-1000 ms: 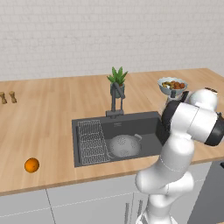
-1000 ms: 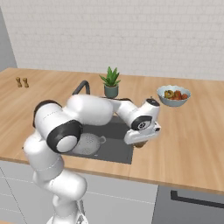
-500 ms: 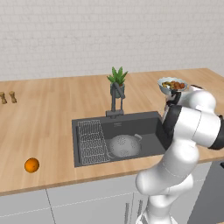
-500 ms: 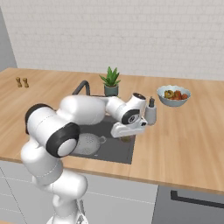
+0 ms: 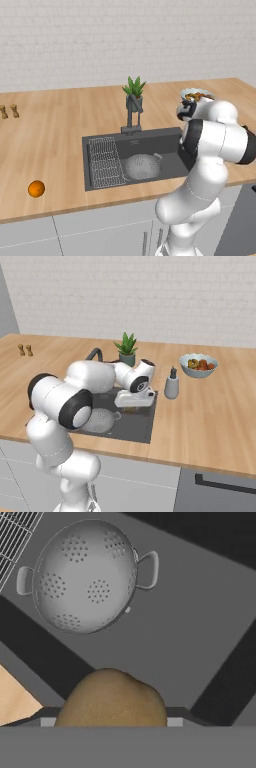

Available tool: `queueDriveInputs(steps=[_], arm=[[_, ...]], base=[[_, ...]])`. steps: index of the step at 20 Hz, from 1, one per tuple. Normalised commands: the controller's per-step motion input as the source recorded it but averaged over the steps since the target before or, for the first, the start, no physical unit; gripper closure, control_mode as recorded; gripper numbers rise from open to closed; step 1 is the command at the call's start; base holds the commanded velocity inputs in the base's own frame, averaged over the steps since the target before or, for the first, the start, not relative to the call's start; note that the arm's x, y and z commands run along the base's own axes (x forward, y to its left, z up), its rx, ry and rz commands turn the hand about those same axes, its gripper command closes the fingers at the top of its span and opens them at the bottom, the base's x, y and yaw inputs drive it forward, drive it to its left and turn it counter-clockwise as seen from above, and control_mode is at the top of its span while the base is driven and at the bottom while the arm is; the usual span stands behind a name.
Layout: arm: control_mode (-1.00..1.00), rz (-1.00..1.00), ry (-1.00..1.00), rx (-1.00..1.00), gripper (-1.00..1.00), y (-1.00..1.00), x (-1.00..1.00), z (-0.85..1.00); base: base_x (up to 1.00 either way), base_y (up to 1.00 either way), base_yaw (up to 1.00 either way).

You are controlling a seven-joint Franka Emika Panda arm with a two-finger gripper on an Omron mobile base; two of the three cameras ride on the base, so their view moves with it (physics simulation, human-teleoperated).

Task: Put the colander in the sink, put the orange, kiwi in the colander, and turn on the sink faucet and pour water over the colander.

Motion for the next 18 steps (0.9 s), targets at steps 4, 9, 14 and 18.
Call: queueDriveInputs(steps=[4, 9, 14, 18], arm=[[-1.00, 0.00, 0.06, 0.19, 1.00, 0.45, 0.26, -0.08], [-1.00, 0.04, 0.01, 0.15, 1.00, 0.49, 0.04, -0.18], [-1.00, 0.00, 0.00, 0.02, 1.00, 0.48, 0.11, -0.12], [-1.00, 0.00, -0.02, -0.03, 1.00, 0.53, 0.03, -0.27]], base=[[0.00, 0.00, 0.00], [0.00, 0.00, 0.00], [0.00, 0.00, 0.00], [0.00, 0.00, 0.00]])
